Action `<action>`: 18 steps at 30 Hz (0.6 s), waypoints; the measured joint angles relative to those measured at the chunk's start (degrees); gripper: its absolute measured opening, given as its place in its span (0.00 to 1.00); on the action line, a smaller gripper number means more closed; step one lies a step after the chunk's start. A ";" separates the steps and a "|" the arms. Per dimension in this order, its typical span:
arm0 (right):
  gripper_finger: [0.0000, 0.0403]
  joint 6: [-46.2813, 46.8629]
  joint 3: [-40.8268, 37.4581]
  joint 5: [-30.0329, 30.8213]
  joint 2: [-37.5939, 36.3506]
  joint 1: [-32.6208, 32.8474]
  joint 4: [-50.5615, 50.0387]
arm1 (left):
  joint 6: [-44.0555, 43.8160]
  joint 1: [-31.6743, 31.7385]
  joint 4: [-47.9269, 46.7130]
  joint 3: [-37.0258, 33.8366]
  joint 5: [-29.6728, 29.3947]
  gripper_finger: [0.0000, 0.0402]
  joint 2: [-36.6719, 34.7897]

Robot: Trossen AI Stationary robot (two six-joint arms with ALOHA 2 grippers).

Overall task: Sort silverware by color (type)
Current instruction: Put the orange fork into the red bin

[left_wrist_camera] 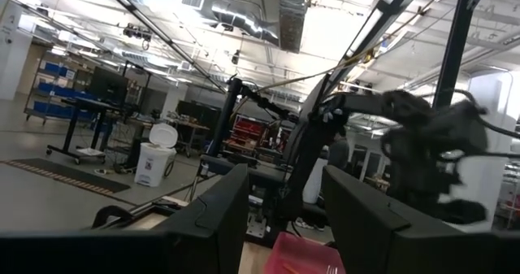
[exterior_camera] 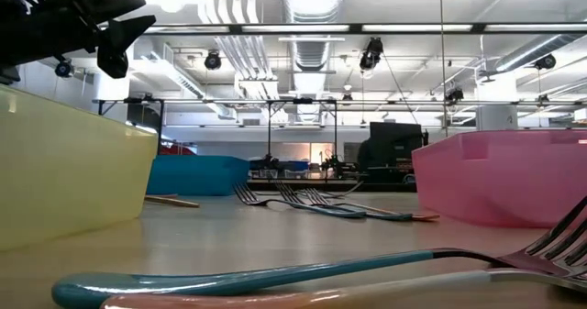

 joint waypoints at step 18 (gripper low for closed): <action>0.03 10.25 -35.64 2.60 -26.47 -3.12 -3.61 | 0.01 0.00 -0.37 0.00 0.00 0.35 0.07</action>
